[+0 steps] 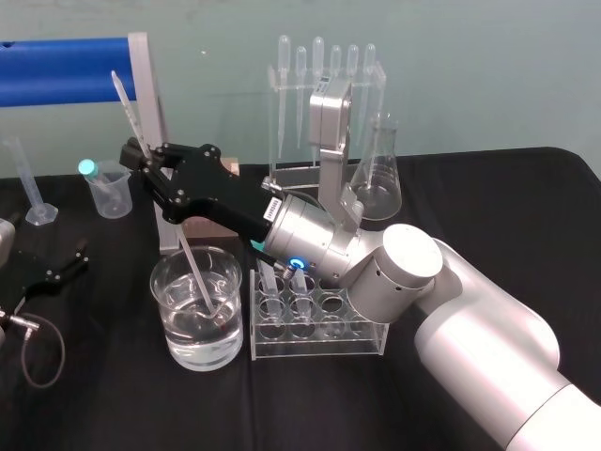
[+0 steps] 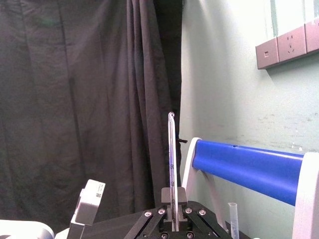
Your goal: Hold the thermometer with one hand and immerse one end into the beaker, then reinsert it into the test tube rack.
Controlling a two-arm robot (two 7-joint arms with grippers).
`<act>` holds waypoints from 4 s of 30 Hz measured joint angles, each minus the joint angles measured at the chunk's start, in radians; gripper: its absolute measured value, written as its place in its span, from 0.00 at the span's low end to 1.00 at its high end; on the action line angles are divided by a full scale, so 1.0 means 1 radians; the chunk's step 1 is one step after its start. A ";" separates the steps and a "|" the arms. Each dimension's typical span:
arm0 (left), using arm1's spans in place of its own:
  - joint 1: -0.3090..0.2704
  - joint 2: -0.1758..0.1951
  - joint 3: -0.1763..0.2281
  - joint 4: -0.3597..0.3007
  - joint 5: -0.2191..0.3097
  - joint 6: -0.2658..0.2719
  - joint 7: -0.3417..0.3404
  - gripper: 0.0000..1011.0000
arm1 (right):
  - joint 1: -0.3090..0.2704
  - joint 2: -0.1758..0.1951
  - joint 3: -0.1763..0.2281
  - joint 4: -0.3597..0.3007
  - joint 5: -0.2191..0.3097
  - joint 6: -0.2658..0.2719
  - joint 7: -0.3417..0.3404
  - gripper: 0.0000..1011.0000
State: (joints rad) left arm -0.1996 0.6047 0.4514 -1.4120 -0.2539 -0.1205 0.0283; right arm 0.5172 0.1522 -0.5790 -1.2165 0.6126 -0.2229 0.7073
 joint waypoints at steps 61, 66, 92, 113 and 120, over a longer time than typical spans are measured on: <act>0.000 0.000 0.000 0.000 0.000 0.000 0.000 1.00 | 0.000 0.000 0.000 0.000 0.000 0.000 0.000 0.06; 0.000 0.000 0.000 0.000 0.000 0.000 0.000 1.00 | 0.000 0.000 0.000 0.000 0.000 0.000 0.000 0.06; 0.000 0.000 0.000 0.000 0.000 0.000 0.000 1.00 | -0.005 -0.012 0.059 -0.039 0.115 -0.084 0.091 0.06; 0.000 0.000 0.000 0.000 0.000 0.000 0.000 1.00 | -0.092 0.133 0.199 -0.343 0.125 -0.131 -0.033 0.06; 0.000 0.000 0.000 0.000 0.000 0.000 0.000 1.00 | -0.211 0.221 0.296 -0.489 0.084 -0.103 -0.145 0.06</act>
State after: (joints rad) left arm -0.1996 0.6046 0.4514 -1.4120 -0.2539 -0.1205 0.0283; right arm 0.3060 0.3732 -0.2826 -1.7050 0.6969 -0.3262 0.5619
